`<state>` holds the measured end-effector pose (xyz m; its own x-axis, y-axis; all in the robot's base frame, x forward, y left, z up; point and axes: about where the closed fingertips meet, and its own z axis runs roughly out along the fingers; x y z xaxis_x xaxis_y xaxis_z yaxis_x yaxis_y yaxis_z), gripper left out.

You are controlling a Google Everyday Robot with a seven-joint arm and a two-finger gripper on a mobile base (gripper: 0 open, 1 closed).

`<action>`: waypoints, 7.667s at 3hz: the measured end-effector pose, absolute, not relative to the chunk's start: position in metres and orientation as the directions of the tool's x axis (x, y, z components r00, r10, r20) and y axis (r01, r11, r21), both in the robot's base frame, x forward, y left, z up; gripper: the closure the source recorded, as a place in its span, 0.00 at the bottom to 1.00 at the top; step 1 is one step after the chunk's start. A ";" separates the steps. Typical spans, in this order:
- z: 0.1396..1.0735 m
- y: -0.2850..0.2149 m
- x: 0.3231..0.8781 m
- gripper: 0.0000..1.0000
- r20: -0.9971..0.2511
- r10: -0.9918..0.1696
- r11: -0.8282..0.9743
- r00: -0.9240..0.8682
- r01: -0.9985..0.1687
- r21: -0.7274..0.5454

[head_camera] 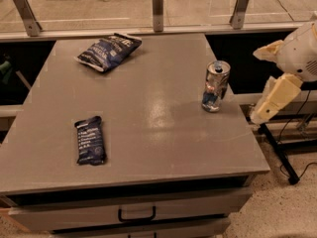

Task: Move redbull can near blue chip bag

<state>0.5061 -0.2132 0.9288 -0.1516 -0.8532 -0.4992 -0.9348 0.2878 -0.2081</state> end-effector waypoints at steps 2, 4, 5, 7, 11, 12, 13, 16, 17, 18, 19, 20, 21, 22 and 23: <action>0.904 -0.189 0.550 0.00 -0.707 -0.699 0.301 -0.111 -0.942 -0.150; 0.896 -0.154 0.563 0.15 -0.838 -0.532 0.290 -0.124 -0.956 -0.043; 0.899 -0.144 0.568 0.39 -0.874 -0.464 0.287 -0.142 -0.958 0.003; 0.941 -0.151 0.575 0.85 -0.925 -0.363 0.297 -0.111 -0.955 -0.002; 0.961 -0.093 0.620 1.00 -0.951 -0.310 0.281 0.000 -0.955 -0.092; 0.967 -0.045 0.659 1.00 -0.954 -0.296 0.265 0.037 -0.957 -0.119; 0.965 0.005 0.693 1.00 -0.963 -0.265 0.239 0.050 -0.964 -0.116; 0.920 0.078 0.752 0.75 -0.958 -0.286 0.247 -0.020 -0.968 -0.053; 0.914 0.082 0.757 0.53 -0.958 -0.285 0.259 -0.033 -0.965 -0.044; 0.912 0.084 0.759 0.28 -0.958 -0.284 0.266 -0.038 -0.963 -0.040; 0.910 0.083 0.759 0.06 -0.959 -0.279 0.274 -0.045 -0.961 -0.034; 0.916 0.071 0.760 0.00 -0.963 -0.267 0.300 -0.041 -0.953 -0.043; 0.931 0.029 0.760 0.00 -0.963 -0.268 0.363 -0.015 -0.928 -0.086; 0.967 -0.055 0.744 0.00 -0.945 -0.323 0.466 0.044 -0.862 -0.199; 1.017 -0.140 0.706 0.00 -0.890 -0.445 0.559 0.093 -0.748 -0.358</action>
Offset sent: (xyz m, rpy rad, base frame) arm 0.0628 0.0355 -0.0311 0.4296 -0.0150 0.0482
